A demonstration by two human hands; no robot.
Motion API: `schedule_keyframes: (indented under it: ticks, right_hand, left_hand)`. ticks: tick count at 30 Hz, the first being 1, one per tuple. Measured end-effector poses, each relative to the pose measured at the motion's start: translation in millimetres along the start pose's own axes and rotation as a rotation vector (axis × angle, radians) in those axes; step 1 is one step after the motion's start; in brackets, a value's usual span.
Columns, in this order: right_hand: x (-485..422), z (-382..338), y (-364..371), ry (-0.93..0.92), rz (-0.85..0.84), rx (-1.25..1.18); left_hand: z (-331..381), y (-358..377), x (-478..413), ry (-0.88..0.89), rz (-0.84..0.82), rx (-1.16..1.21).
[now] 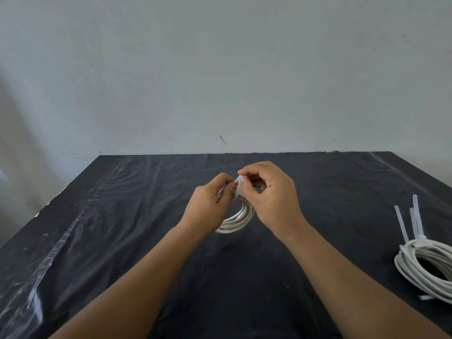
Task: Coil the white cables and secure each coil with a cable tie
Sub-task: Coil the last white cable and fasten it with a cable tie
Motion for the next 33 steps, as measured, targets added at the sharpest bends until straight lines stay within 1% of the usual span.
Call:
schedule_keyframes:
  ticks: [5,13,16,19,22,25,27,30,33]
  right_hand:
    - [3,5,-1,-0.007,-0.009,0.015]
    - [7,12,9,0.047,-0.147,0.026]
    - [9,18,11,0.102,-0.195,-0.006]
    - [10,22,11,0.133,-0.204,-0.045]
    - [9,21,11,0.111,-0.195,-0.039]
    - [9,24,12,0.127,-0.205,-0.034]
    - [9,21,12,0.107,-0.202,-0.014]
    - [7,14,10,0.053,-0.153,0.007]
    - [6,11,12,0.006,-0.131,0.031]
  left_hand:
    - [0,5,0,0.019,-0.039,-0.067]
    - [-9,8,1,-0.007,-0.037,-0.055]
    - [-8,8,2,-0.003,-0.037,-0.060]
    - [-7,10,3,0.017,-0.057,-0.077]
    - [1,11,5,0.073,-0.070,-0.076]
    - [7,13,5,0.089,-0.088,-0.033]
    - [7,12,5,0.064,-0.082,0.014]
    - [6,14,4,0.014,-0.101,0.084]
    - [2,15,3,-0.052,-0.095,0.204]
Point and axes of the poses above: each hand's wrist, its own x-axis away from the middle knuckle, its own y-axis out of the palm, z = x × y, the point moved 10 cm from there along -x, towards the middle knuckle, and after that the axes turned 5 degrees about x, right-handed, at the moved point
